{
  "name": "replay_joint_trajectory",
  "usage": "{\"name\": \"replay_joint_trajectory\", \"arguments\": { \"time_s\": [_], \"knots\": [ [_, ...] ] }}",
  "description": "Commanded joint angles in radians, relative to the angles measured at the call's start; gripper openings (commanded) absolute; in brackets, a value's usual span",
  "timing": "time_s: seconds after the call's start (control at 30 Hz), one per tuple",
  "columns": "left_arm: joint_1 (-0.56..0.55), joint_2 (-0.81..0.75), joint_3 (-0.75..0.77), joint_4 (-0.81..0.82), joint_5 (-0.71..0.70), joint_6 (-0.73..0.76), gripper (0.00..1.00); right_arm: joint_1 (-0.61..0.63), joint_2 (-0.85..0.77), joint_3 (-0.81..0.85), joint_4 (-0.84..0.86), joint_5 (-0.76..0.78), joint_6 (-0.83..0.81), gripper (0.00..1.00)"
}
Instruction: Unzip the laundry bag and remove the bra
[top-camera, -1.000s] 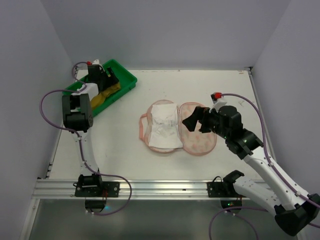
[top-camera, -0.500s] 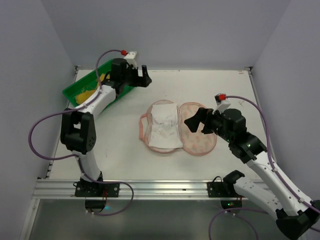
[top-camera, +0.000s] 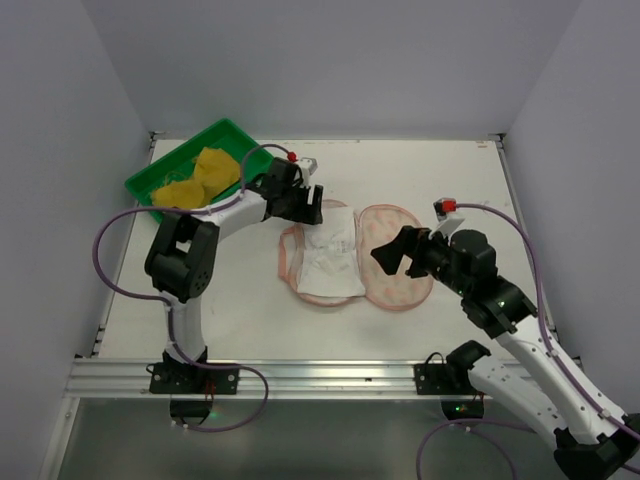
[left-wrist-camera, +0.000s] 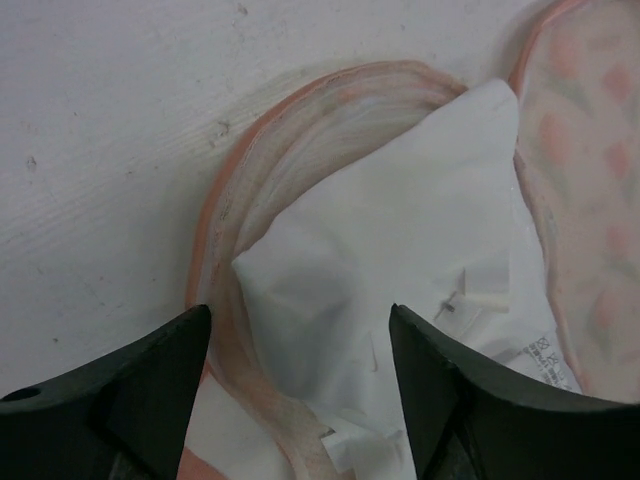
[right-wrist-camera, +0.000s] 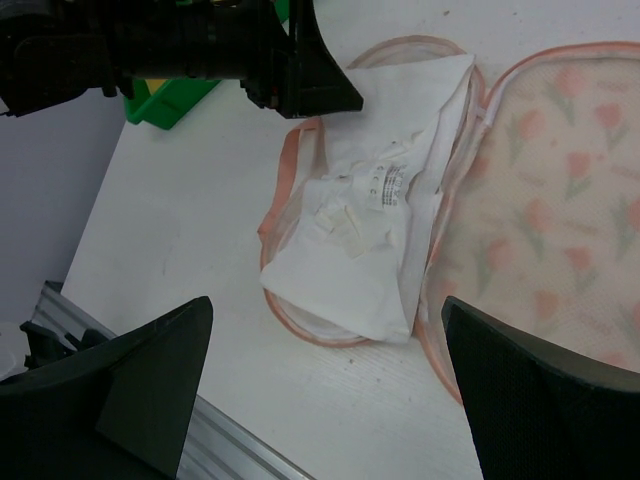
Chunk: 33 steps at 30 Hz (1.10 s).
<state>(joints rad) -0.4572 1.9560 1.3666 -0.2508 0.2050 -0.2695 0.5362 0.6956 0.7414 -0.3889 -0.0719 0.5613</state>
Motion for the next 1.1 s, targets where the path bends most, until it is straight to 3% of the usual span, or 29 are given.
{"name": "replay_joint_trajectory", "arguments": {
  "time_s": [0.0, 0.13, 0.43, 0.6, 0.7, 0.73, 0.9, 1.07],
  "knots": [
    [-0.014, 0.023, 0.046, -0.013, -0.030, 0.010, 0.72, -0.002, -0.033, -0.011, 0.019, -0.012, 0.020, 0.99],
    [-0.031, 0.029, 0.054, -0.019, -0.030, 0.010, 0.60, -0.001, -0.047, -0.016, 0.004, -0.005, 0.026, 0.99],
    [-0.054, 0.027, 0.049, -0.030, -0.038, 0.000, 0.49, -0.001, -0.050, -0.023, 0.012, -0.011, 0.037, 0.99],
    [-0.057, 0.053, 0.055, -0.033, -0.033, -0.014, 0.48, -0.001, -0.047, -0.031, 0.021, -0.017, 0.042, 0.99],
    [-0.061, 0.063, 0.066, -0.033, -0.032, -0.016, 0.37, -0.002, -0.050, -0.036, 0.019, -0.016, 0.042, 0.99],
    [-0.063, 0.063, 0.072, -0.033, -0.032, -0.016, 0.27, -0.001, -0.051, -0.037, 0.018, -0.014, 0.043, 0.99],
    [-0.067, 0.055, 0.083, -0.036, -0.035, -0.017, 0.01, -0.001, -0.059, -0.043, 0.016, -0.011, 0.045, 0.99],
    [-0.069, -0.002, 0.088, -0.042, -0.038, -0.022, 0.00, -0.001, -0.062, -0.039, 0.013, -0.003, 0.040, 0.99]
  ]
}}
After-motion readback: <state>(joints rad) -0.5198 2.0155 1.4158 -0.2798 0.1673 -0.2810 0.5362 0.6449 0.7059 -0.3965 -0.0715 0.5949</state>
